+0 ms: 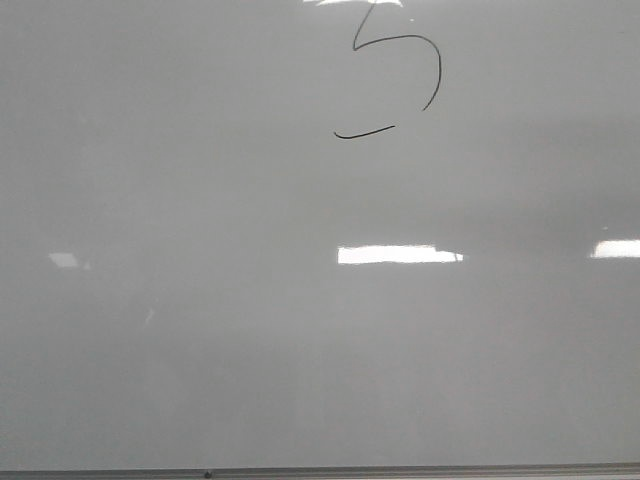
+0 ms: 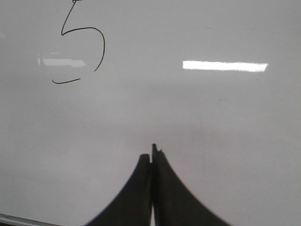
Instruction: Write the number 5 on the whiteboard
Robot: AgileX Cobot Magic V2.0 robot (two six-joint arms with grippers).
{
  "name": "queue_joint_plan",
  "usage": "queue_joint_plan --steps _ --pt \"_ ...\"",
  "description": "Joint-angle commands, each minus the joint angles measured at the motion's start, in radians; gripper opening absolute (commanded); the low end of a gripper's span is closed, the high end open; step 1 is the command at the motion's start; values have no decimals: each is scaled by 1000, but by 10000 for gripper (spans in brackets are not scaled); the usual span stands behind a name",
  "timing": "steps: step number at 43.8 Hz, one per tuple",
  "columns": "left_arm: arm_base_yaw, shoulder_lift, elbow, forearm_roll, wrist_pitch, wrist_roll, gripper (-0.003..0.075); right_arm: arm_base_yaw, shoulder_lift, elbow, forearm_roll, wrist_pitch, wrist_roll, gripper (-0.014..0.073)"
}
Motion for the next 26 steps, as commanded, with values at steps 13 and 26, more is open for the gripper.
queue_joint_plan --steps 13,26 --pt "21 136 5 -52 -258 107 -20 -7 7 -27 -1 -81 1 -62" --pt "21 223 9 -82 -305 159 -20 -7 7 -27 -1 -81 1 -62"
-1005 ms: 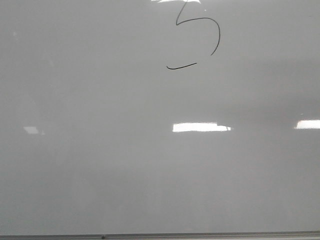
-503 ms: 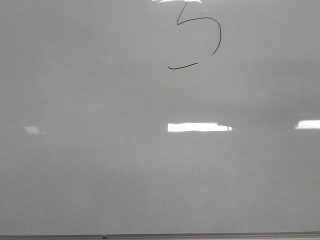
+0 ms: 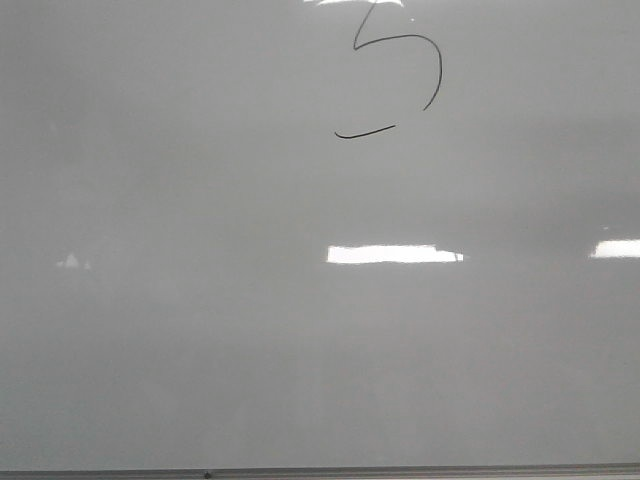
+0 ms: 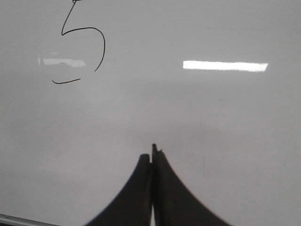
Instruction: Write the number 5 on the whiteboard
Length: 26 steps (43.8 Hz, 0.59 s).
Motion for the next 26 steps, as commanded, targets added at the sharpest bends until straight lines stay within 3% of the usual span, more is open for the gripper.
queue_joint_plan --steps 1,20,26 --pt "2 -4 -24 -50 -104 14 -20 -7 7 -27 -1 -81 1 -62" --pt "2 107 -49 -65 -138 90 -15 -7 7 -27 -1 -81 1 -62" --pt "0 116 -50 -65 -138 90 85 -7 7 -27 -1 -81 1 -62"
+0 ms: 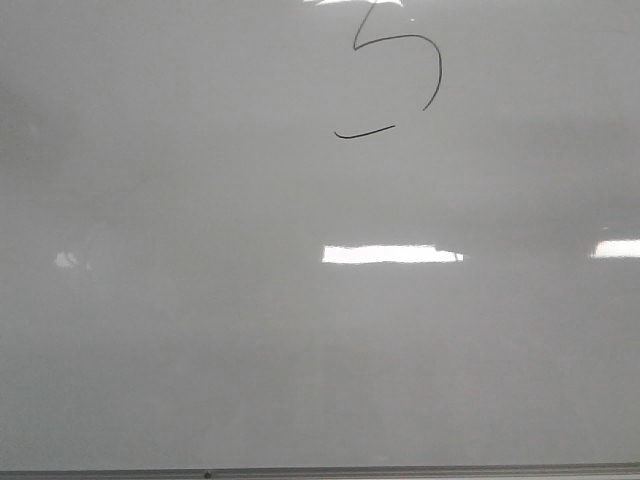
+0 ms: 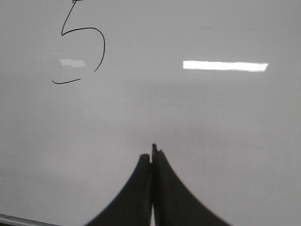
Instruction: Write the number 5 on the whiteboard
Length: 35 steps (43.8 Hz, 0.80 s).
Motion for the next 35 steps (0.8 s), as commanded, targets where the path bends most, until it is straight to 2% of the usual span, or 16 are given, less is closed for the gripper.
queue_joint_plan --steps 1,6,9,16,28,35 --pt "0 -20 -28 -31 -70 4 111 -7 7 -27 -1 -81 -1 -62" --pt "0 -14 -28 -31 -64 4 244 -7 7 -27 -1 -81 -1 -62" --pt "0 -14 -28 -31 -64 4 280 -7 7 -27 -1 -81 -1 -62" --pt "0 -14 -30 -31 -64 4 316 -7 7 -27 -1 -81 -1 -62" --pt "0 -14 -30 -26 -64 4 442 -7 7 -27 -1 -81 -1 -62" --pt "0 -36 -27 -26 -64 4 475 -7 7 -27 -1 -81 -1 -62"
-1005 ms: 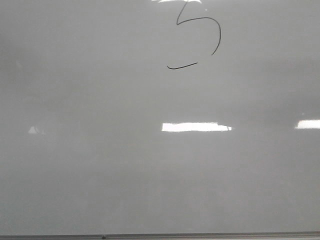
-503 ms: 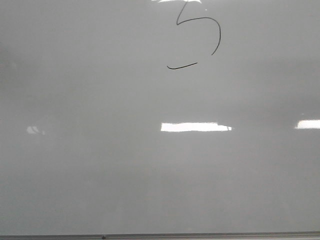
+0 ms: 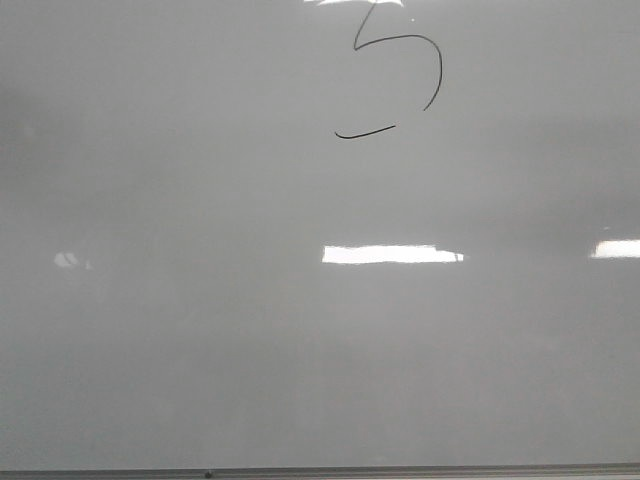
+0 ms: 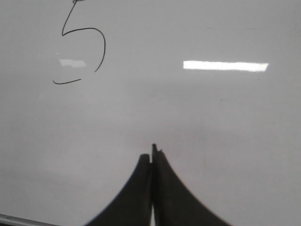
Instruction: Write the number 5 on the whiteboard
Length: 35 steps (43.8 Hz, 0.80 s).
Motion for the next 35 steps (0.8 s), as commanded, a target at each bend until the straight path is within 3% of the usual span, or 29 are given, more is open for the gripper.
queue_joint_plan --steps 1,18,29,35 --pt "0 -61 -24 -23 -69 1 475 -7 7 -27 -1 -81 -3 -62" --pt "-31 -385 97 -15 66 -33 447 -7 7 -27 -1 -81 -3 -62" --pt "-53 -687 237 -40 209 -40 216 -7 7 -27 -1 -81 -3 -62" --pt "-53 -869 306 -40 355 -128 105 -7 7 -27 -1 -81 -3 -62"
